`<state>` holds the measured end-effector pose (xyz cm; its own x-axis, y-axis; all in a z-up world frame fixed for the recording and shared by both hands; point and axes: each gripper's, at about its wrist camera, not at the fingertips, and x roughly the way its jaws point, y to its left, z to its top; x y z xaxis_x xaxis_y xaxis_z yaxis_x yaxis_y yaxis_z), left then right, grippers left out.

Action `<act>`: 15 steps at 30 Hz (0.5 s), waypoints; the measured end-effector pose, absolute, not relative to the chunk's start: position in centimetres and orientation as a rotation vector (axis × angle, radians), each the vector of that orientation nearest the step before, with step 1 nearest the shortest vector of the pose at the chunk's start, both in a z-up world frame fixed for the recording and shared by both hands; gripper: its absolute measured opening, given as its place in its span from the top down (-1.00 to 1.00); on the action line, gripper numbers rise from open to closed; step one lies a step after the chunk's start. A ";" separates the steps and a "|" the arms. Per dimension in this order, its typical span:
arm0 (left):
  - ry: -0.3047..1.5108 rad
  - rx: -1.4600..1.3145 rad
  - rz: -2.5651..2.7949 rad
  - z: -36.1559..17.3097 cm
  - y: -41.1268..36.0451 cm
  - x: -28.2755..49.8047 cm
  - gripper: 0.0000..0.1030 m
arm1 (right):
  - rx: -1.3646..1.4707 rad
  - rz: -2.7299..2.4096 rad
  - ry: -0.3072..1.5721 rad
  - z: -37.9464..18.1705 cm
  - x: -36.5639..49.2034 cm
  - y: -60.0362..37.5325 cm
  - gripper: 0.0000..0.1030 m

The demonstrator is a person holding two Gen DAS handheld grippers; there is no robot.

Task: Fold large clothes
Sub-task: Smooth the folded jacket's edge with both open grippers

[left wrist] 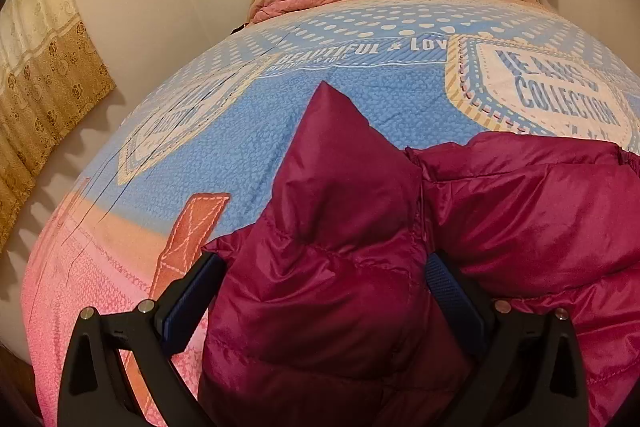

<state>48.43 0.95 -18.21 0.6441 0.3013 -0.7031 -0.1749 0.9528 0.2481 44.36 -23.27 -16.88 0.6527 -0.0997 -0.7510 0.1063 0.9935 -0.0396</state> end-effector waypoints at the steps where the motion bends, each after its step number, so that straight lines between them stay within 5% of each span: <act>1: 0.828 0.165 0.273 -18.2 0.9 48.4 -0.98 | 0.004 -0.119 0.856 -16.9 44.4 -23.2 -0.59; 15: 0.820 0.122 0.235 -15.6 0.8 46.2 -0.98 | -0.028 -0.135 0.893 -15.9 44.2 -22.8 -0.60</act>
